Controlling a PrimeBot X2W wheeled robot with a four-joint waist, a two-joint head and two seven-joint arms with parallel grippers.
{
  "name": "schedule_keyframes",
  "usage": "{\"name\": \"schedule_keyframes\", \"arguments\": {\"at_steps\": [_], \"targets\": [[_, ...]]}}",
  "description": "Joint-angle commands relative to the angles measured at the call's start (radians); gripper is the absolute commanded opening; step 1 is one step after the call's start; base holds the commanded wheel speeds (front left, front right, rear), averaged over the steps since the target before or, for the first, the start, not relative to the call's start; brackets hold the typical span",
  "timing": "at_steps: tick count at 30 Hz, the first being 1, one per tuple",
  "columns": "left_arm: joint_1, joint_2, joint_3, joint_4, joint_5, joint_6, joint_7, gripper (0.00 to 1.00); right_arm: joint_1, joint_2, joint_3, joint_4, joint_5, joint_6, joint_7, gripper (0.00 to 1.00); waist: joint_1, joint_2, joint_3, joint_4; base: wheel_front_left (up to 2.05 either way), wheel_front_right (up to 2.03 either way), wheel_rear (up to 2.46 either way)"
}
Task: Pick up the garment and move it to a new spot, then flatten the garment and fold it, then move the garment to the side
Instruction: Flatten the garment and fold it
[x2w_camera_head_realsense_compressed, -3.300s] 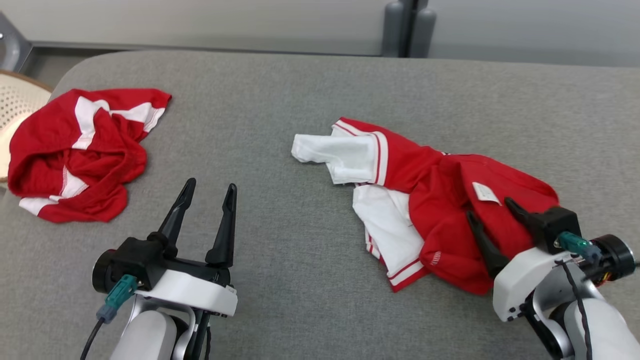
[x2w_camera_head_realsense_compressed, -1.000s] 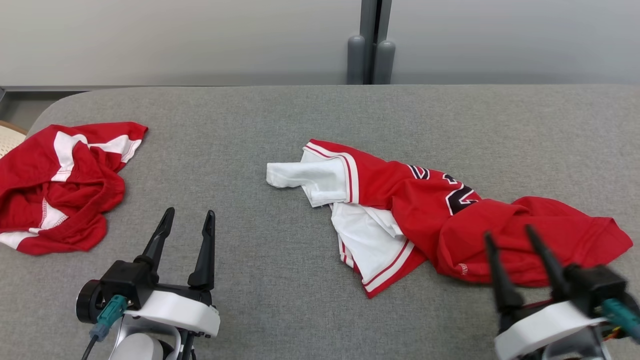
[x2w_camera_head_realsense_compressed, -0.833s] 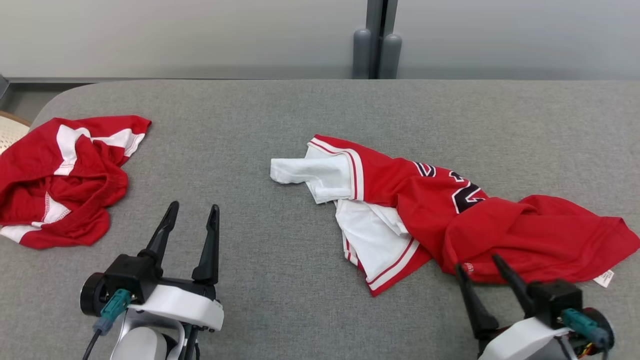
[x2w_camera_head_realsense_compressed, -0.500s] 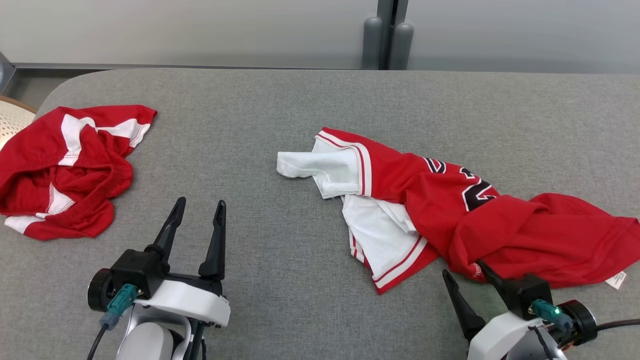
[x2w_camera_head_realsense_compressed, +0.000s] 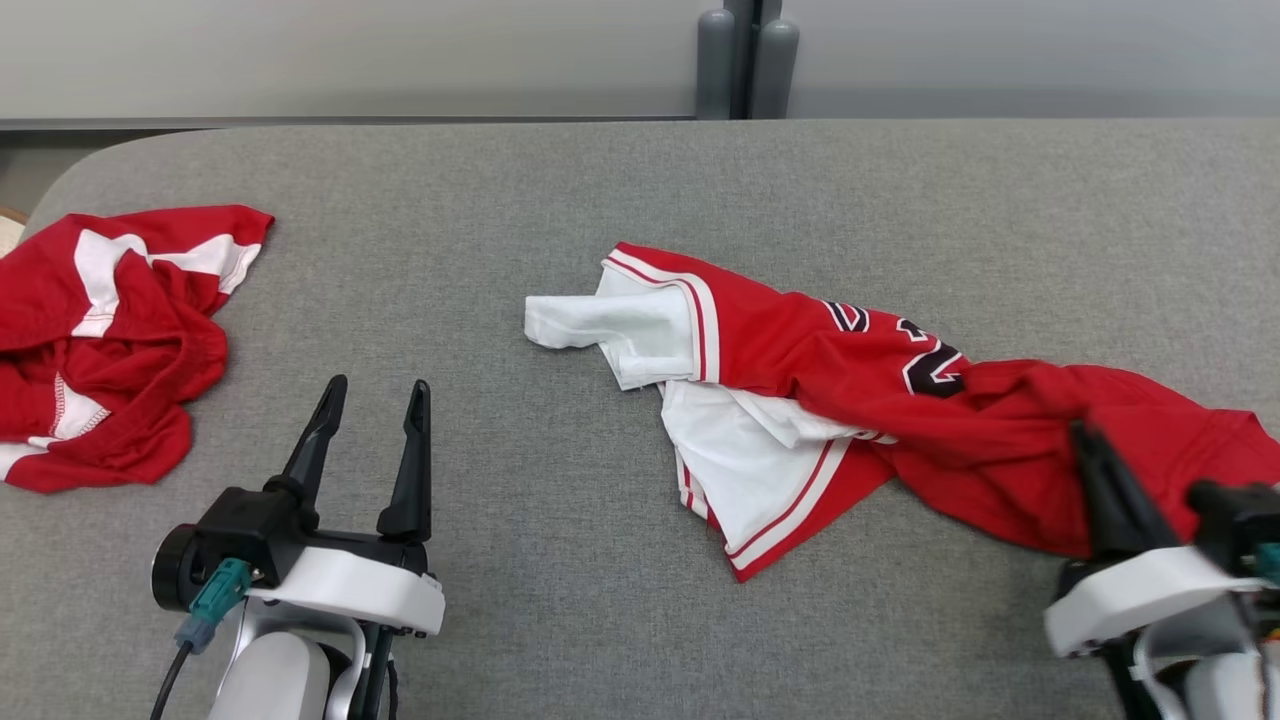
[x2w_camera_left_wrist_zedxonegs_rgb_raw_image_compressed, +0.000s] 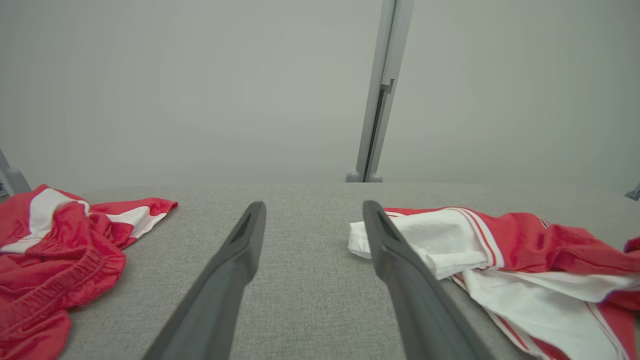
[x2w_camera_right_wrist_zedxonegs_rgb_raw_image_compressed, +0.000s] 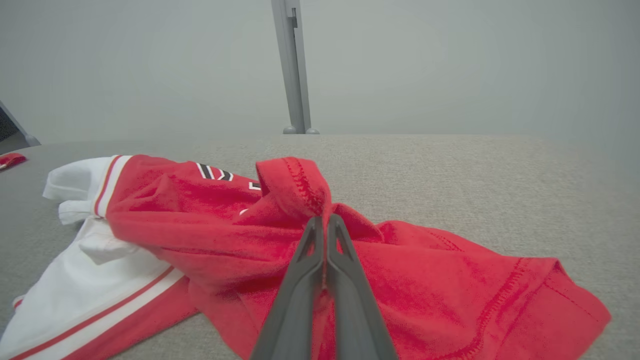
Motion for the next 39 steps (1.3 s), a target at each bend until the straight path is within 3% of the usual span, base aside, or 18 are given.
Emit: {"name": "schedule_keyframes", "arguments": {"at_steps": [1,7,12,13,14,22,30,39], "targets": [[-0.018,0.007,0.005,-0.005,0.000,0.005,-0.005,1.00,-0.011,-0.006,-0.033,-0.007,0.006,-0.001,-0.006,0.00,-0.0001,0.0000,0.006,-0.005,0.00,0.00,0.00],[-0.033,0.007,0.006,-0.010,0.006,0.001,-0.005,1.00,-0.016,-0.005,-0.222,0.034,0.042,-0.001,-0.019,0.00,-0.0001,0.0000,0.039,-0.009,0.00,0.00,0.00],[-0.040,0.005,0.008,-0.011,0.008,0.000,-0.005,1.00,-0.020,0.004,-0.271,0.108,0.072,-0.001,-0.048,0.00,-0.0001,0.0000,0.056,-0.005,0.00,0.00,0.00],[-0.040,0.005,0.009,-0.011,0.008,0.000,-0.005,1.00,-0.027,0.006,-0.265,0.121,0.077,-0.001,-0.054,0.30,-0.0001,0.0000,0.059,-0.004,0.00,0.00,0.00],[-0.039,0.005,0.009,-0.011,0.008,0.000,-0.005,1.00,-0.030,0.004,-0.258,0.127,0.075,-0.001,-0.060,1.00,-0.0001,0.0000,0.061,-0.004,0.00,0.00,0.00],[-0.032,0.003,0.020,-0.016,0.012,0.001,-0.005,1.00,-0.049,0.012,-0.211,0.047,0.075,-0.001,-0.130,1.00,-0.0001,0.0000,0.055,-0.014,0.00,0.00,0.00],[-0.010,0.007,0.024,-0.010,0.021,0.001,-0.005,1.00,0.000,0.013,-0.100,-0.115,0.030,-0.001,-0.075,1.00,-0.0001,0.0000,0.005,-0.018,0.00,0.00,0.00],[0.030,0.011,0.028,0.003,0.018,0.006,-0.005,1.00,0.098,0.032,-0.049,-0.197,0.032,-0.001,-0.022,1.00,-0.0001,0.0000,-0.043,-0.020,0.00,0.00,0.00]]}}
